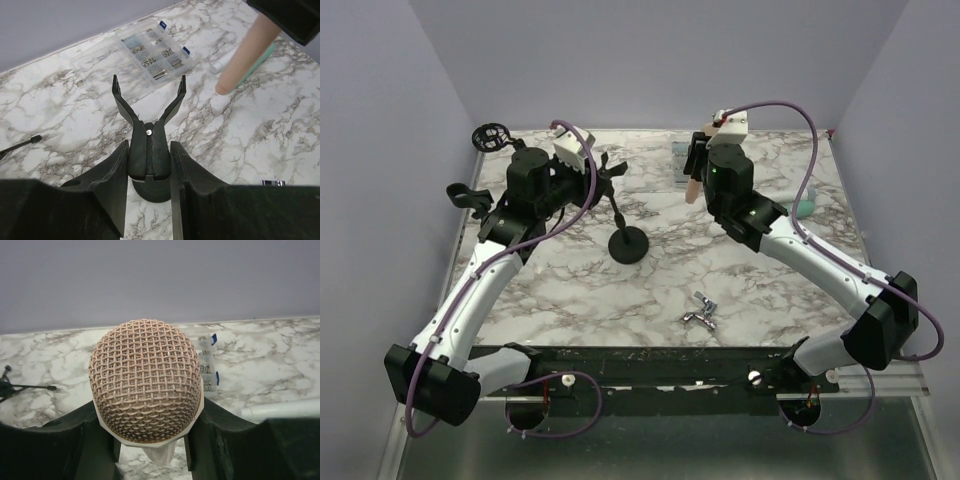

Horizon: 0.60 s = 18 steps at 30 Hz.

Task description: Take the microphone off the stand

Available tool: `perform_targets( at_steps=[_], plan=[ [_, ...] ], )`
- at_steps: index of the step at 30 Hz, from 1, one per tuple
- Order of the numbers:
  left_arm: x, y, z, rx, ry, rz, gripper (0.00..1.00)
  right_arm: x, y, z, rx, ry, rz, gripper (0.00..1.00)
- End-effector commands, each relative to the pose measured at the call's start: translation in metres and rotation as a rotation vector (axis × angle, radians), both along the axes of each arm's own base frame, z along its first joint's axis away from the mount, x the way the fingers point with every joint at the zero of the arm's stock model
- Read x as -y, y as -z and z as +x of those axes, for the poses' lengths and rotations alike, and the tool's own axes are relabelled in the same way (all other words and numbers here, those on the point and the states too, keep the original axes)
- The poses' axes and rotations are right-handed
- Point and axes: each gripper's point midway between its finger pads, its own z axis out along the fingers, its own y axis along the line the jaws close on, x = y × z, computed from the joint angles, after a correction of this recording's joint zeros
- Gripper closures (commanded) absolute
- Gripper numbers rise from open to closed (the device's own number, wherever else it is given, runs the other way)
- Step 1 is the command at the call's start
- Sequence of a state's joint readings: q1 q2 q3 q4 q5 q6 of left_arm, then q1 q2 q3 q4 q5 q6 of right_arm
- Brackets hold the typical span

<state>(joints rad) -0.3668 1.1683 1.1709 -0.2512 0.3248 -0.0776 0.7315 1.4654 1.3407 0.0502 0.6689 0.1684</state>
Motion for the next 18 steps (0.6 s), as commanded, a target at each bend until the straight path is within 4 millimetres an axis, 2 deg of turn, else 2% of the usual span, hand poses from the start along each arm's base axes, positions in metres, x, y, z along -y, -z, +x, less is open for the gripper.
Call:
perform_targets(
  at_steps=[1, 4, 8, 13, 18],
  plan=[
    [-0.035, -0.001, 0.009, 0.031, -0.161, 0.011, 1.00, 0.021, 0.024, -0.005, -0.024, 0.066, -0.008, 0.99],
    [-0.050, -0.009, 0.009, 0.068, -0.223, 0.004, 1.00, 0.031, 0.052, -0.005, -0.071, 0.092, -0.046, 0.99],
    [-0.070, -0.021, 0.008, 0.118, -0.291, 0.006, 1.00, 0.039, 0.079, -0.006, -0.123, 0.103, -0.107, 0.99],
    [-0.086, -0.031, 0.005, 0.157, -0.346, -0.012, 1.00, 0.053, 0.093, -0.009, -0.151, 0.148, -0.193, 0.99],
    [-0.096, -0.024, 0.010, 0.120, -0.390, -0.025, 1.00, 0.060, 0.103, -0.014, -0.168, 0.157, -0.217, 0.99]
  ],
)
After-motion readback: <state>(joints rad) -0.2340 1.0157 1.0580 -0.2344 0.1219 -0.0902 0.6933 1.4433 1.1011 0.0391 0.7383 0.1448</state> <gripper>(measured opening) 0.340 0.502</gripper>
